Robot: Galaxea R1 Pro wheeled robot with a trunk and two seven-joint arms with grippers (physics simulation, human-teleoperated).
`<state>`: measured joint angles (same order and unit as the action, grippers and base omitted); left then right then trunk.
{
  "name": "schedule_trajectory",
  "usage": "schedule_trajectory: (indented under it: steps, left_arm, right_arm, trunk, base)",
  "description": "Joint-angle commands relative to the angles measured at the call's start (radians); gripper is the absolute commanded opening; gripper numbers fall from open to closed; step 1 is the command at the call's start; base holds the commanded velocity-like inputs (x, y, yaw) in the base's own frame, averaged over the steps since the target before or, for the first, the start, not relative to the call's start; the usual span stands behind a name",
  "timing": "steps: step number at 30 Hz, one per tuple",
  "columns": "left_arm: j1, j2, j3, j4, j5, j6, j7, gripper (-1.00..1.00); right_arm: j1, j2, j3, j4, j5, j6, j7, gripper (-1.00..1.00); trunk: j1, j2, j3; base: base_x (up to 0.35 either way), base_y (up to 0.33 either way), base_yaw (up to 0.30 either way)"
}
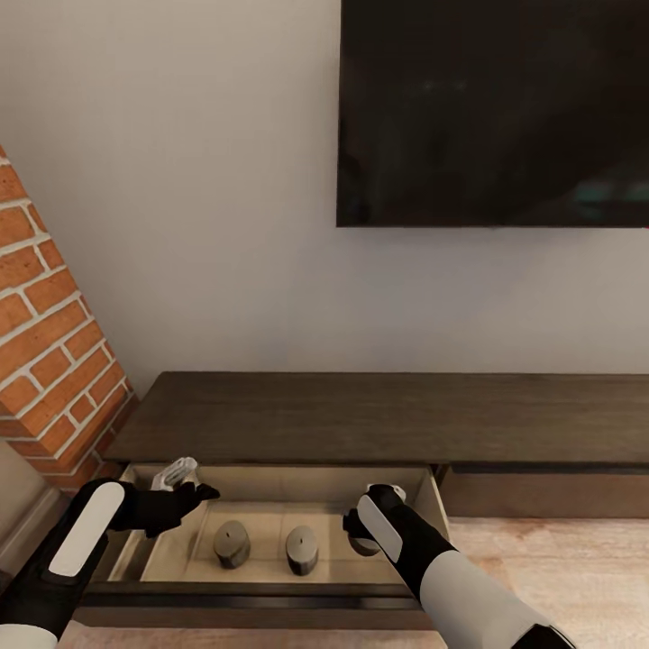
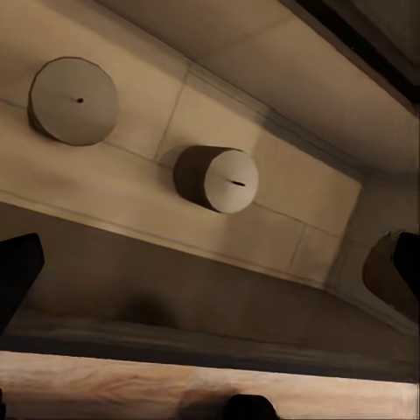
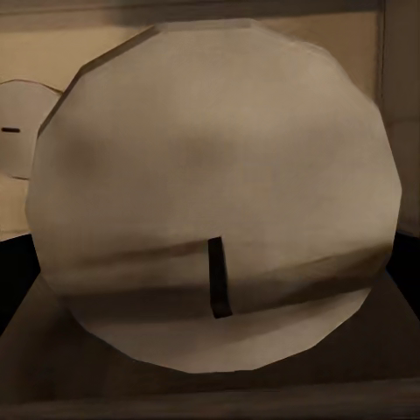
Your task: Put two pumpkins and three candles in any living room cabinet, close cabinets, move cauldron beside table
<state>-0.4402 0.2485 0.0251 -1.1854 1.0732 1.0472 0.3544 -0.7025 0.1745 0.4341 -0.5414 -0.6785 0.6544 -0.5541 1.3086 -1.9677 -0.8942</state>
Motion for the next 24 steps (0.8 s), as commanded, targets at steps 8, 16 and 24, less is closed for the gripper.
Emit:
schedule_trajectory:
  steps: [8,16,24]
  left_arm:
    - [0.017,0.077,-0.01,-0.03,0.17,0.0,-0.02,1.0]
    - [0.067,0.192,-0.176,-0.092,0.351,0.0,-0.382,1.0]
    - [0.069,0.203,-0.214,-0.095,0.353,0.0,-0.516,1.0]
  right_arm:
    - [0.0,0.0,-0.001,0.0,0.0,-0.001,0.0,-1.0]
    - [0.0,0.0,-0.001,0.001,0.0,-0.001,0.001,-1.0]
    - [0.0,0.0,-0.001,0.001,0.0,-0.002,0.002,-1.0]
  trunk:
    - [0.031,-0.056,-0.025]
    - [0.061,-0.112,-0.05]
    - [0.065,-0.119,-0.053]
  base:
    - [0.0,0.0,0.0]
    - [0.0,0.0,0.0]
    - [0.0,0.0,0.0]
